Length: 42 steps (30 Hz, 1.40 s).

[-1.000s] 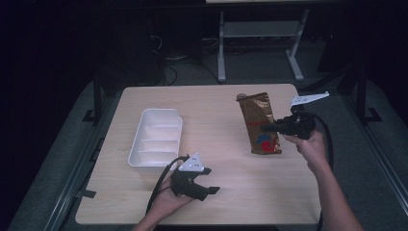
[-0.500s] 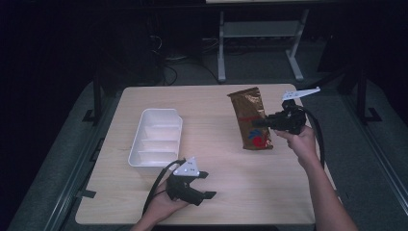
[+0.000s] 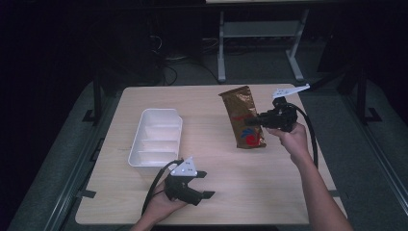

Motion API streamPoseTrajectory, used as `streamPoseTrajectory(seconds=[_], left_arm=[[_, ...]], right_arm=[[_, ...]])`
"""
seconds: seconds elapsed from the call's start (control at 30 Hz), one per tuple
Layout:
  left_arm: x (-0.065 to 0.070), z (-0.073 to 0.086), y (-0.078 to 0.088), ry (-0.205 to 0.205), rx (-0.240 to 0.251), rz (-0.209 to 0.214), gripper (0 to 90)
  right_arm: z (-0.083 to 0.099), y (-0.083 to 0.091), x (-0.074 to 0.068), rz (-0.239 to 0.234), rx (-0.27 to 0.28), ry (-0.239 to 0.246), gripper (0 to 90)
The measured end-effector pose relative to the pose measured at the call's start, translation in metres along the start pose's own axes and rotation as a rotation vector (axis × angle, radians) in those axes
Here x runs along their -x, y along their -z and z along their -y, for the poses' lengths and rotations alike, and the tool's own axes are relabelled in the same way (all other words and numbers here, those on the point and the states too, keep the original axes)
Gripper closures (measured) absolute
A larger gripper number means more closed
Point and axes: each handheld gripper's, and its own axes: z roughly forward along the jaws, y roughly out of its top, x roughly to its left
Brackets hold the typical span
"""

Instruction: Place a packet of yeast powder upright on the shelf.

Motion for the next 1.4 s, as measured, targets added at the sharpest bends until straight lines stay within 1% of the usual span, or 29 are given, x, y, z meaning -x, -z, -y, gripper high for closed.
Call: streamPoseTrajectory(seconds=[0.2,0.27,0.43,0.5,0.57,0.63,0.77,0.9,0.97,1.1,1.23,1.4], left_arm=[[0.001,0.000,-0.001,-0.007,-0.005,-0.006,27.0],[0.000,0.000,0.000,-0.003,-0.002,-0.003,27.0],[0.001,0.001,0.000,-0.004,-0.004,-0.007,26.9],[0.001,0.001,0.001,-0.012,-0.005,-0.008,26.9],[0.001,0.002,0.000,-0.015,-0.006,-0.009,26.9],[0.001,0.002,0.000,-0.022,-0.014,-0.013,26.7],[0.001,0.004,-0.002,-0.023,-0.029,-0.012,26.6],[0.002,0.005,-0.001,-0.031,-0.029,-0.014,26.7],[0.001,0.005,-0.001,-0.026,-0.028,-0.011,26.7],[-0.002,0.006,0.001,-0.012,-0.025,-0.013,26.9],[-0.002,0.006,0.002,-0.014,-0.023,-0.016,26.8],[-0.002,0.007,0.002,-0.015,-0.028,-0.019,26.5]], right_arm=[[-0.004,-0.006,-0.002,-0.008,0.007,0.002,75.4],[-0.006,-0.010,-0.003,-0.012,0.004,0.003,75.5],[-0.014,-0.020,-0.006,-0.027,0.005,0.011,75.5],[-0.017,-0.025,-0.007,-0.029,0.003,0.015,75.5],[-0.021,-0.030,-0.008,-0.034,0.014,0.019,75.6],[-0.023,-0.035,-0.008,-0.044,0.017,0.012,75.6],[-0.028,-0.045,-0.010,-0.051,0.016,0.018,75.6],[-0.033,-0.052,-0.010,-0.065,0.017,0.014,75.6],[-0.035,-0.055,-0.011,-0.067,0.023,0.020,75.7],[-0.037,-0.059,-0.011,-0.073,0.028,0.013,75.7],[-0.039,-0.062,-0.009,-0.072,0.027,0.003,75.7],[-0.050,-0.069,-0.012,-0.083,0.028,0.016,75.7]])
